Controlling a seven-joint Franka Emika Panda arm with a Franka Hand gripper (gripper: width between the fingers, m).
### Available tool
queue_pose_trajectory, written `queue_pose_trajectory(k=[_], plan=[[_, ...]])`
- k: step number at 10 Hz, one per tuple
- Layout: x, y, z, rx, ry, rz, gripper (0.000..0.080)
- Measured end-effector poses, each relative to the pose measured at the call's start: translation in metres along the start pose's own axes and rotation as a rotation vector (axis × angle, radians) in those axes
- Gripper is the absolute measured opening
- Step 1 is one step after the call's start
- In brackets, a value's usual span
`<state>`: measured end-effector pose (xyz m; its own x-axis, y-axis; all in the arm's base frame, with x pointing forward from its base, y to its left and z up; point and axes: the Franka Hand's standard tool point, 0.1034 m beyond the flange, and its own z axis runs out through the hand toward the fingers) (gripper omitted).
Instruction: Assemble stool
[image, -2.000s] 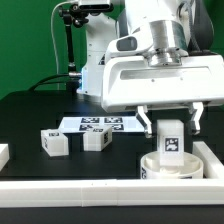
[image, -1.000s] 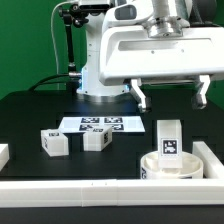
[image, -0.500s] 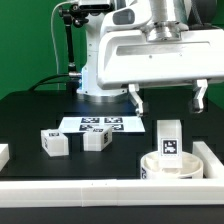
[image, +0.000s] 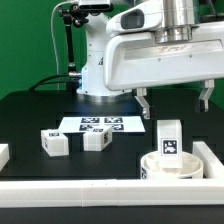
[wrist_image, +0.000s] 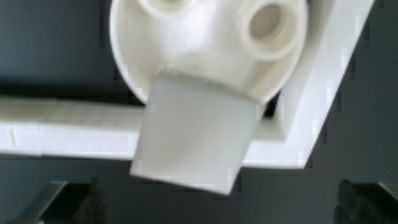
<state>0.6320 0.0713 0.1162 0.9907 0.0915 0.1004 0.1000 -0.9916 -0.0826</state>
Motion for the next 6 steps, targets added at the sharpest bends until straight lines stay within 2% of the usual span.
queue_pose_trajectory(k=[2,3,6], plan=[[-0.0005,0.0086,-0.0006,0.001,-0.115,0.072,0.0649],[0.0044,0.01,-0.0024,0.0,-0.088,0.077,0.0649],[0.0029,0.0097,-0.0007,0.0,-0.091,0.076,0.0649]])
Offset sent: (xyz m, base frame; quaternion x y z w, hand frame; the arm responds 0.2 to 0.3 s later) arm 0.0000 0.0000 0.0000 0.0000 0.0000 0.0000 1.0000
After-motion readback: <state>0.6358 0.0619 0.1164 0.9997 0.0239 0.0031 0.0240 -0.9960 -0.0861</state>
